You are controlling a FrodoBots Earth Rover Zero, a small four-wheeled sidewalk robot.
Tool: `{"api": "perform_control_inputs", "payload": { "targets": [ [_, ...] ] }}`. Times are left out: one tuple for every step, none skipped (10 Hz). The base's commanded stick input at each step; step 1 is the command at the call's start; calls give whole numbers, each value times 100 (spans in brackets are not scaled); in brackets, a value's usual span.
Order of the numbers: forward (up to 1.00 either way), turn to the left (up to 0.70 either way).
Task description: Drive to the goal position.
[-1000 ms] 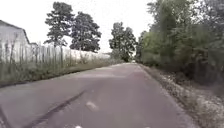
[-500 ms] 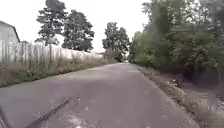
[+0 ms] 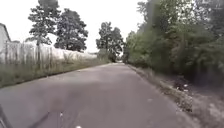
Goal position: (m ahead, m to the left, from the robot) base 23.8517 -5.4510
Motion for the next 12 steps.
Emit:
{"api": "perform_control_inputs", "payload": {
  "targets": [
    [100, 0],
    [100, 0],
    [100, 0],
    [100, 0],
    [100, 0],
    [100, 0],
    [100, 0],
    [100, 0],
    [100, 0],
    [100, -1],
    [100, -2],
    [100, -2]
  ]
}}
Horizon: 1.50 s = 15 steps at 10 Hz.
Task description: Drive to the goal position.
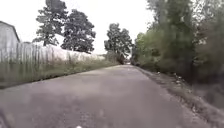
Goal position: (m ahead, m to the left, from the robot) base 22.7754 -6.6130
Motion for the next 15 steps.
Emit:
{"api": "perform_control_inputs", "payload": {
  "targets": [
    [100, -2],
    [100, -5],
    [100, -8],
    [100, -8],
    [100, -8],
    [100, -8],
    [100, -8],
    [100, -8],
    [100, -8],
    [100, -8],
    [100, -8],
    [100, -8],
    [100, -8],
    [100, -8],
    [100, -8]
  ]
}}
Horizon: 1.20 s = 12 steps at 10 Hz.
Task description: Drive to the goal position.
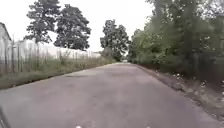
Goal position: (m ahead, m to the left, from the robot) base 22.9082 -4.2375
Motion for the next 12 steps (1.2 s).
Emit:
{"api": "perform_control_inputs", "payload": {
  "targets": [
    [100, -5],
    [100, -2],
    [100, -2],
    [100, -1],
    [100, 0],
    [100, 0],
    [100, 0],
    [100, 0],
    [100, 0],
    [100, 0],
    [100, 0],
    [100, -1]
  ]
}}
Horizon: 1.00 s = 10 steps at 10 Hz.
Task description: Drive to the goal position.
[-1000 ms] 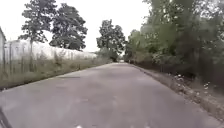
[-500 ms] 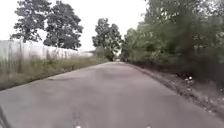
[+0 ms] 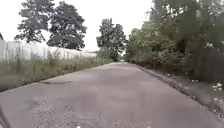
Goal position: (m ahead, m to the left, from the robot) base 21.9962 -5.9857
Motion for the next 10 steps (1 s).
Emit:
{"api": "perform_control_inputs", "payload": {
  "targets": [
    [100, -3],
    [100, -7],
    [100, -10],
    [100, -14],
    [100, -15],
    [100, -17],
    [100, -17],
    [100, -17],
    [100, -17],
    [100, -17]
  ]
}}
